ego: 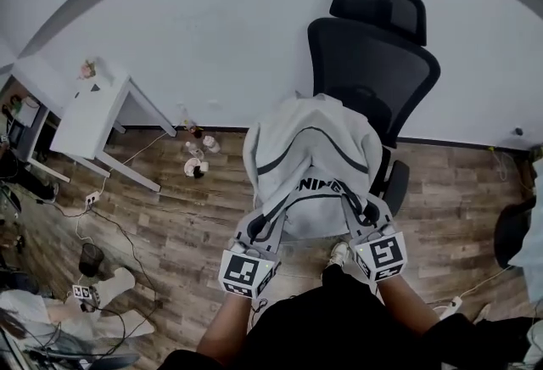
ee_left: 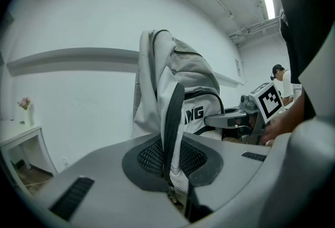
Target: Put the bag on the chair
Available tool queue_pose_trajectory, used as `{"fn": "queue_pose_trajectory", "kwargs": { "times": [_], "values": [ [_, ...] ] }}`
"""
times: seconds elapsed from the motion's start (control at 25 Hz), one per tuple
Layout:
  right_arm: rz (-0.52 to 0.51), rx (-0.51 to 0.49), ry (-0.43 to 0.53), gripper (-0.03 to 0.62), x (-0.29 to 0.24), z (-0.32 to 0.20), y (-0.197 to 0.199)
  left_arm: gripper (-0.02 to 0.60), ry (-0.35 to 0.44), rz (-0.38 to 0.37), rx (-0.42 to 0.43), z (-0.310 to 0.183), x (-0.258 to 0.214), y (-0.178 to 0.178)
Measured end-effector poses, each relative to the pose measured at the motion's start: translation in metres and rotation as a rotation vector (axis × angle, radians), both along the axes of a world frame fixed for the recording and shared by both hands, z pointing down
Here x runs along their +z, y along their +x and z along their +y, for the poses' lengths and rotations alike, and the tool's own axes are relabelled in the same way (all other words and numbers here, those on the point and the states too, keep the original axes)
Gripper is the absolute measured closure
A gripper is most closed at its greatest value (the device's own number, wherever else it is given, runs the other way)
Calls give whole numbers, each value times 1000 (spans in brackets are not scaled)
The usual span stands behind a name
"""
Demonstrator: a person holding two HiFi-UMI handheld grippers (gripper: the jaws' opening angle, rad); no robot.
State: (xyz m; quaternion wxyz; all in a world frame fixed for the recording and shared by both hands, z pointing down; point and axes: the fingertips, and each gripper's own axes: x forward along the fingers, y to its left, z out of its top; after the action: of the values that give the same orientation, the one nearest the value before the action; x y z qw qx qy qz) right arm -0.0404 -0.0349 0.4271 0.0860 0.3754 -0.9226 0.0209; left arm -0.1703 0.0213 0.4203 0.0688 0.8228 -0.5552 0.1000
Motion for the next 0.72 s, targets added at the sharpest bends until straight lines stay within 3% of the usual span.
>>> {"fn": "queue_pose_trajectory", "kwargs": {
  "times": [0.32,0.72],
  "values": [
    [8,-41,-70,540,17,-96,44,535,-68,-6,-1,-97,13,43],
    [29,-86,-57,539,27,-108,48,535,-59,-23,10,-111,28,47]
  ]
}}
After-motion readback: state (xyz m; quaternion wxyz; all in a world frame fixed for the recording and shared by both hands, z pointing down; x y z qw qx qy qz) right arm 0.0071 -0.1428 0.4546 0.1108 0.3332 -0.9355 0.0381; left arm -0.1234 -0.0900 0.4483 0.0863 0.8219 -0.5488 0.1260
